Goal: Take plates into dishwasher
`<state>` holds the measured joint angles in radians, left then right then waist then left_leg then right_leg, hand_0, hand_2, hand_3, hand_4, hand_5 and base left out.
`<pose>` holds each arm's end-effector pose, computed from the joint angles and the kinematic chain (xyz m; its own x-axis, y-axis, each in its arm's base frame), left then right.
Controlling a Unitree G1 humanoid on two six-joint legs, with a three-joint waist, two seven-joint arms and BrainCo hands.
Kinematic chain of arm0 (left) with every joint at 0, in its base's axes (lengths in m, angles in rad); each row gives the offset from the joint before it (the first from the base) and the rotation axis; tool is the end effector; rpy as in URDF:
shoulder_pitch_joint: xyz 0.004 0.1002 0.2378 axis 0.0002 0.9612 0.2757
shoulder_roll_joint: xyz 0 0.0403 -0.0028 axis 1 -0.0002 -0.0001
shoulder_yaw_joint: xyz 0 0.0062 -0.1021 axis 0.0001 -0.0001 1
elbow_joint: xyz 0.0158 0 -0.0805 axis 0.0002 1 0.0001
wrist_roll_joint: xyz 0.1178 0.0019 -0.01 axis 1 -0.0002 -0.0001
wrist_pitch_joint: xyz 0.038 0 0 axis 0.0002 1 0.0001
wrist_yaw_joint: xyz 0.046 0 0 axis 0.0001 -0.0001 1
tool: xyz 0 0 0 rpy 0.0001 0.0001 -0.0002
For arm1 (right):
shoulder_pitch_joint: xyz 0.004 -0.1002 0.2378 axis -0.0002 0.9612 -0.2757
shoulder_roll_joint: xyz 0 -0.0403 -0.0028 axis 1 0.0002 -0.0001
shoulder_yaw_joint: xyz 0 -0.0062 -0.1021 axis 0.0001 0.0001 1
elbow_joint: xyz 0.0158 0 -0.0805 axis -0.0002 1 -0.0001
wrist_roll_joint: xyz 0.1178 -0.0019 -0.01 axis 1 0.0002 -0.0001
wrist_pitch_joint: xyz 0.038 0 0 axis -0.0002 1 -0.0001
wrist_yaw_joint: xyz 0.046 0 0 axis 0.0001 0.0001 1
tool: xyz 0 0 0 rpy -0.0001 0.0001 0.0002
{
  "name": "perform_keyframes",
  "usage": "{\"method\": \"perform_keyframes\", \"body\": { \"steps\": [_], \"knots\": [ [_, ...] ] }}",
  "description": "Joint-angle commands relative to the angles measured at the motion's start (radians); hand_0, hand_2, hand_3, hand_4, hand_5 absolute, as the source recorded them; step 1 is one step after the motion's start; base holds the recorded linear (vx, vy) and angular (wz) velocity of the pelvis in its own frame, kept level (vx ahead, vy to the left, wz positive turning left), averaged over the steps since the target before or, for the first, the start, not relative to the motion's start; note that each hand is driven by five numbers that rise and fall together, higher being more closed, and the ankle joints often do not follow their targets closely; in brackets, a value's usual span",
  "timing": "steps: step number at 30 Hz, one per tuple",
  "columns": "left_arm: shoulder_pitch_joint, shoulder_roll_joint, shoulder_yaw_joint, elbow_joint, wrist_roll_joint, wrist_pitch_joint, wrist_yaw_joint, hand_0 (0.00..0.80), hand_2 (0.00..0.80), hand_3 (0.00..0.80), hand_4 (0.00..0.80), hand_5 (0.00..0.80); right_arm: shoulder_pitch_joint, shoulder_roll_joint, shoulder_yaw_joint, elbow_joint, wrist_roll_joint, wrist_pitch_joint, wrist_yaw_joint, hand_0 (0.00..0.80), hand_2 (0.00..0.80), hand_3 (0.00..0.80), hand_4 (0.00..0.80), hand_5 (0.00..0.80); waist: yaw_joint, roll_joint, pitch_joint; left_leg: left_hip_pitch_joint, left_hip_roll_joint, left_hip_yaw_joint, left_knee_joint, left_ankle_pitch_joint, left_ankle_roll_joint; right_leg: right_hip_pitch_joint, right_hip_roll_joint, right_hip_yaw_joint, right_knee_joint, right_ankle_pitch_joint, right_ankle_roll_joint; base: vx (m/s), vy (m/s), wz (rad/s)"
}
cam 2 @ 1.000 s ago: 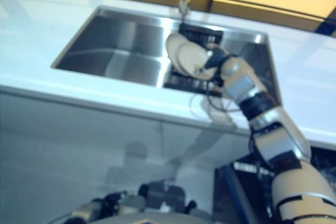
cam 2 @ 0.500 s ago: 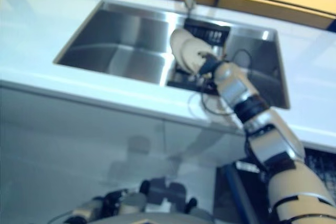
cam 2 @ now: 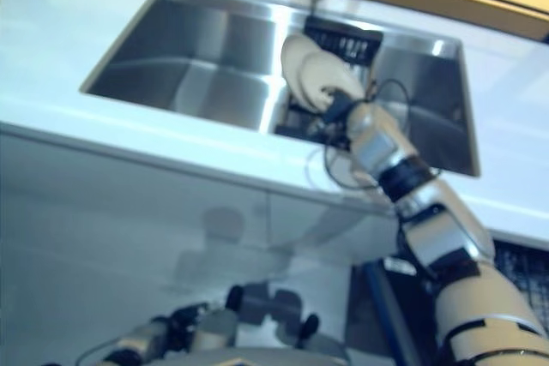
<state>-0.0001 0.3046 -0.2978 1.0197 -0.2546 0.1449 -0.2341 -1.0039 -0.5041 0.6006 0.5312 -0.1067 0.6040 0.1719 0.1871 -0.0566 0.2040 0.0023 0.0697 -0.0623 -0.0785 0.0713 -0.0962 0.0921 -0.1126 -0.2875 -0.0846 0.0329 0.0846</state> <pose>0.1066 0.2254 -0.1185 0.3424 -0.1015 -0.9341 0.1629 0.9855 -0.0473 0.3619 -0.1433 0.1838 0.9530 0.0298 -0.3015 -0.2687 0.5429 -0.7956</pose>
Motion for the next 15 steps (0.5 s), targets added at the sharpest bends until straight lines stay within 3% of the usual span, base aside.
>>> {"method": "perform_keyframes", "body": {
  "steps": [1, 15],
  "knots": [
    [-0.043, 0.018, -0.075, 0.017, -0.034, -0.007, 0.005, 0.000, 0.000, 0.000, 0.000, 0.000, -0.106, -0.050, 0.046, 0.030, -0.065, 0.022, -0.043, 0.000, 0.000, 0.000, 0.000, 0.000, 0.045, -0.012, 0.013, -0.059, 0.007, 0.020, 0.010, 0.002, 0.015, -0.035, -0.078, 0.011, 0.075, -0.006, 0.047, -0.057, -0.003, 0.02],
    [-0.055, 0.042, -0.098, -0.029, -0.075, -0.006, -0.003, 0.000, 0.000, 0.000, 0.000, 0.000, -0.243, -0.151, 0.037, 0.202, 0.030, 0.030, -0.108, 0.000, 0.000, 0.000, 0.000, 0.000, 0.064, 0.004, 0.052, -0.108, 0.007, 0.010, 0.012, 0.009, 0.016, -0.079, -0.080, 0.003, 0.088, -0.004, 0.044, -0.017, 0.001, 0.07]
  ]
}}
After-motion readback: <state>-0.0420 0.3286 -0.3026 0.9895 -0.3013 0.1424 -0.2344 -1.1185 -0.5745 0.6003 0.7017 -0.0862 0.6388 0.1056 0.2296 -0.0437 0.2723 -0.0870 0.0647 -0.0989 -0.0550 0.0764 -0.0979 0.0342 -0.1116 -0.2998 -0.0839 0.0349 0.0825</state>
